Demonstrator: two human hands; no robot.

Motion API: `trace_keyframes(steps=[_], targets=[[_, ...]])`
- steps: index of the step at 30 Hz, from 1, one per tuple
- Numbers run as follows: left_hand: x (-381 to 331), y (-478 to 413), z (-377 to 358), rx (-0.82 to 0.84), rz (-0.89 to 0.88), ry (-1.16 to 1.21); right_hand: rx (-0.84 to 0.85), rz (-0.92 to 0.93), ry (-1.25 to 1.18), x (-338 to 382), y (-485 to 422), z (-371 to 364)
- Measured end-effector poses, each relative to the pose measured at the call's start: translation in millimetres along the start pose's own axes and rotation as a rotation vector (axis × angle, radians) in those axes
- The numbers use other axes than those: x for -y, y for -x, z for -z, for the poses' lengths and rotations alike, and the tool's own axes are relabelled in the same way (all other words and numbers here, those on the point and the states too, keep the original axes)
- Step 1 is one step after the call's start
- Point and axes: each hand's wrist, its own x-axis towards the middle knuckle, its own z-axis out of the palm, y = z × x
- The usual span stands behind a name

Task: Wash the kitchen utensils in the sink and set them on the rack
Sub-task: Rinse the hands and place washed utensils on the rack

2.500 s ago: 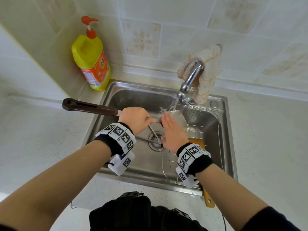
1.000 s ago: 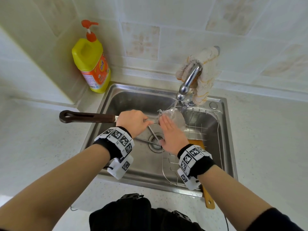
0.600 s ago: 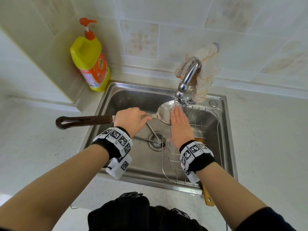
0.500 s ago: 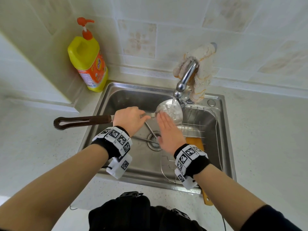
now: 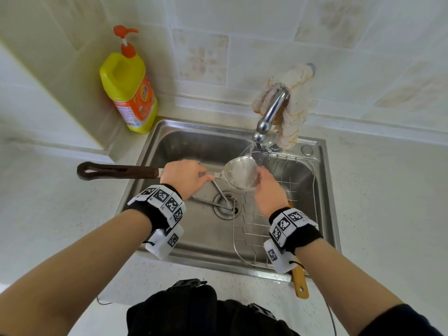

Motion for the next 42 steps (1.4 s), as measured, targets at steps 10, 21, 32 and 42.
trace_keyframes(steps=[10, 21, 32, 42], targets=[[20, 1, -1, 0.000, -0.059, 0.012, 0.114, -0.387, -0.776, 18, -25, -6], [-10, 0, -12, 0.034, 0.043, 0.139, 0.043, -0.221, -0.633, 57, -14, -3], [-45, -5, -31, -0.031, -0.071, 0.079, -0.077, -0.336, -0.571, 19, 7, 1], [-47, 14, -39, -0.106, 0.339, 0.756, -0.244, -0.516, -0.549, -25, 28, 13]])
